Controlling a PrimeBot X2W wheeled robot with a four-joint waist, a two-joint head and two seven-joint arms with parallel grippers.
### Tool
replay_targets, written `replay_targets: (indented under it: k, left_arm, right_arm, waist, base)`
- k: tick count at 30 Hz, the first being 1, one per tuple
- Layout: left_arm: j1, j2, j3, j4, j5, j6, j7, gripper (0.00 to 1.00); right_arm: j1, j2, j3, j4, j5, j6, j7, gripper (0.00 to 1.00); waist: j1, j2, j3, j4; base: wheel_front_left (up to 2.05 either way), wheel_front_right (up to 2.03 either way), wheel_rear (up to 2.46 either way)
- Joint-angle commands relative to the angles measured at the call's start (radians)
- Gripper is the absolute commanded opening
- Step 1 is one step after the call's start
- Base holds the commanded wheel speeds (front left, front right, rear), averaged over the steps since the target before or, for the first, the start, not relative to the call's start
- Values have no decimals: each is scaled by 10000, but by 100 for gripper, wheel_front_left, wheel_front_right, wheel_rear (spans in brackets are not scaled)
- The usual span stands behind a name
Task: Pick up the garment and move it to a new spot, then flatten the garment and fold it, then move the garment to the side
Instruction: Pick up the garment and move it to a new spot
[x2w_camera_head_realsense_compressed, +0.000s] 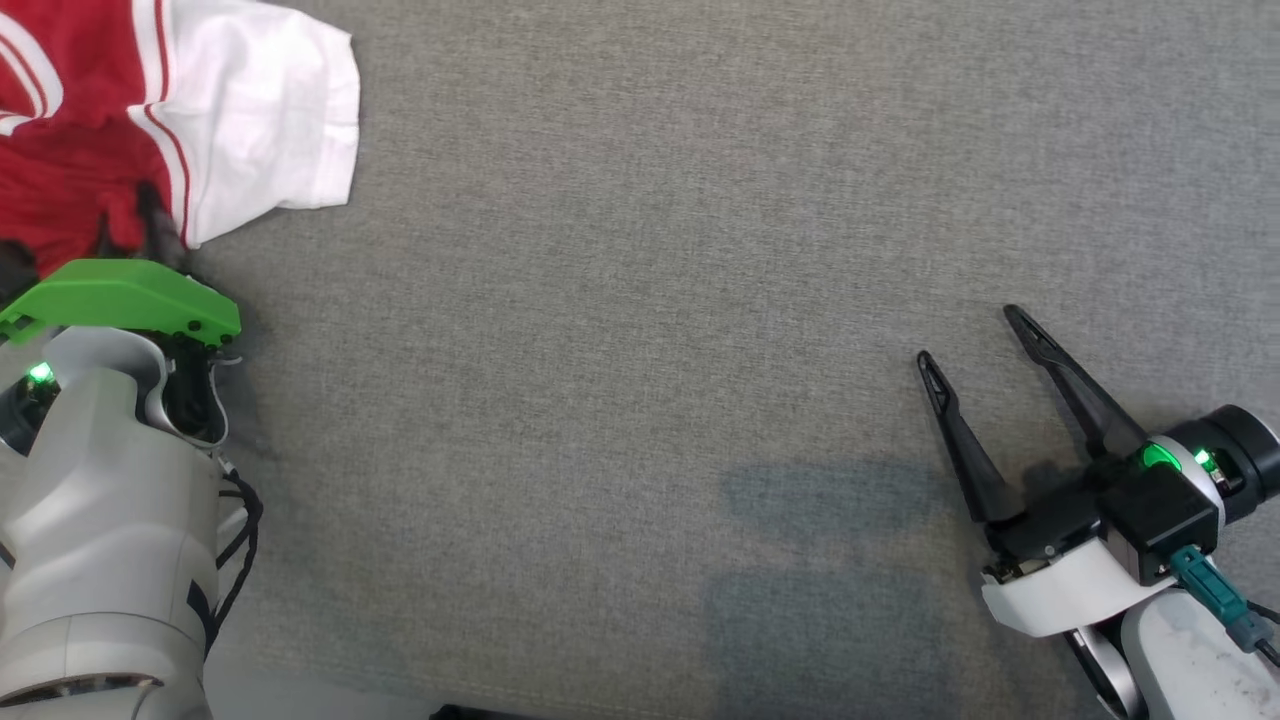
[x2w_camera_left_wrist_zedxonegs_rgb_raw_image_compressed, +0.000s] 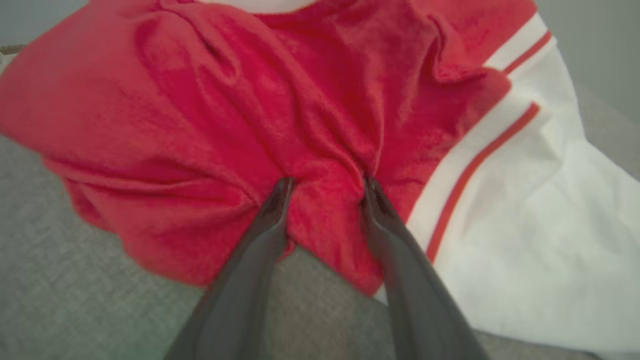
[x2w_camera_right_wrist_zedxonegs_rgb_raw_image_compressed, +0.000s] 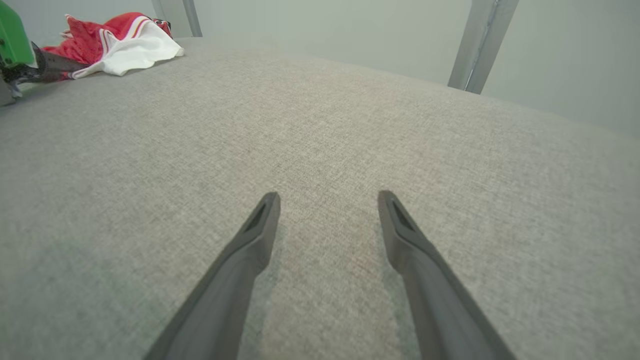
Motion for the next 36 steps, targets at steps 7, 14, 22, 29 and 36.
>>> replay_targets:
  k: [7, 14, 22, 29, 36]
  left_arm:
    - [592, -329, -1217, -2098, 459, -92, 86, 0]
    - [2209, -739, -3152, -6307, 590, -85, 84, 0]
    - [4225, -799, -5167, -11173, 95, -5, 1843, 0]
    - [5575, -877, -6502, -13802, -877, 392, 4044, 0]
    - [5242, -297, -5855, -11835, -1033, 945, 4600, 0]
  right_arm:
    - [159, 509, 48, 324, 160, -14, -27, 100]
    - [571, 1409, 118, 924, 348, -14, -27, 100]
    - [1003, 2055, 96, 1230, 477, -14, -27, 100]
    - [1050, 2373, -66, 1278, 552, -14, -27, 100]
    - [909, 2542, -52, 1336, 692, -14, -27, 100]
  waist:
    - [-1, 31, -909, -335]
    - [-1, 31, -2450, -590]
    - [-1, 31, -3595, -1545]
    - [-1, 31, -3711, -2828]
    - [-1, 31, -3506, -3775]
  base:
    - [0, 0, 0]
    - [0, 0, 0]
    - [0, 0, 0]
    - [0, 0, 0]
    - [0, 0, 0]
